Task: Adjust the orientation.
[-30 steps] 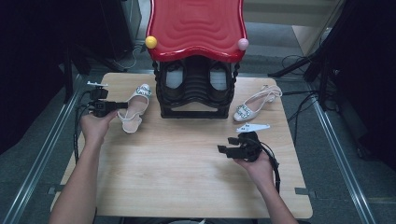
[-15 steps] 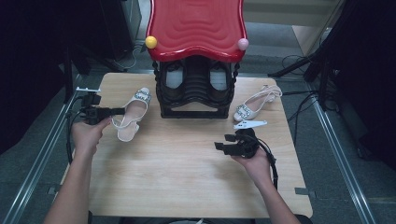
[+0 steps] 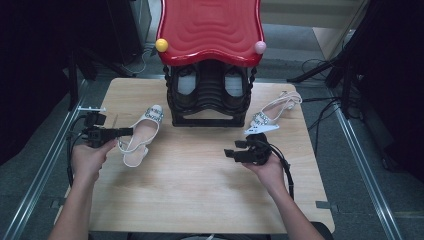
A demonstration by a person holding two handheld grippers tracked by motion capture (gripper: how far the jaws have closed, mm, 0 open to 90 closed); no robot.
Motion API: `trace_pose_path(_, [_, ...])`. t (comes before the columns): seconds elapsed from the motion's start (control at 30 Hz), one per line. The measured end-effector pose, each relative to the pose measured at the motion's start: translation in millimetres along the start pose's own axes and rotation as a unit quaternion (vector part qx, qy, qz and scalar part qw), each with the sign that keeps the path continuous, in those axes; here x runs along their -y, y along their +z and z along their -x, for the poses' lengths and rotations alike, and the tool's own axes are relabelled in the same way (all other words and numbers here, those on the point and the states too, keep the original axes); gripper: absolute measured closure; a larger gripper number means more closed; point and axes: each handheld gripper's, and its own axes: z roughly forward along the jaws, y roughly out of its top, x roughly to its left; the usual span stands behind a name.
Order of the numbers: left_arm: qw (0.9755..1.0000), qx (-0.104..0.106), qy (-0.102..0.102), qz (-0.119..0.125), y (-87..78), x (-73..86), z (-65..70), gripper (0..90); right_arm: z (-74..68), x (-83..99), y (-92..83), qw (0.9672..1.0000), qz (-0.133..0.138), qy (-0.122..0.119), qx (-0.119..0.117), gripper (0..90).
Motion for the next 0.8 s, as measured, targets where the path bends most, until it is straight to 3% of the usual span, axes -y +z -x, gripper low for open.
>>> trace_pose_path(0.43, [0.9995, 0.029, 0.008, -0.01, -1.4, 26.9, 25.4, 86.2, -7.8, -14.6, 15.0, 0.9997, 0.001, -0.018, -0.017, 40.9])
trace_pose_path(0.6, [0.999, 0.041, 0.014, -0.014, 2.5, 28.7, 32.4, 86.2, -8.8, -13.7, 16.4, 0.9996, -0.003, -0.021, -0.021, 43.3])
trace_pose_path(0.8, [0.997, 0.058, 0.037, -0.034, 17.9, 26.8, 47.9, 86.1, -7.8, -12.0, 11.1, 0.9998, 0.004, -0.016, -0.012, 44.4])
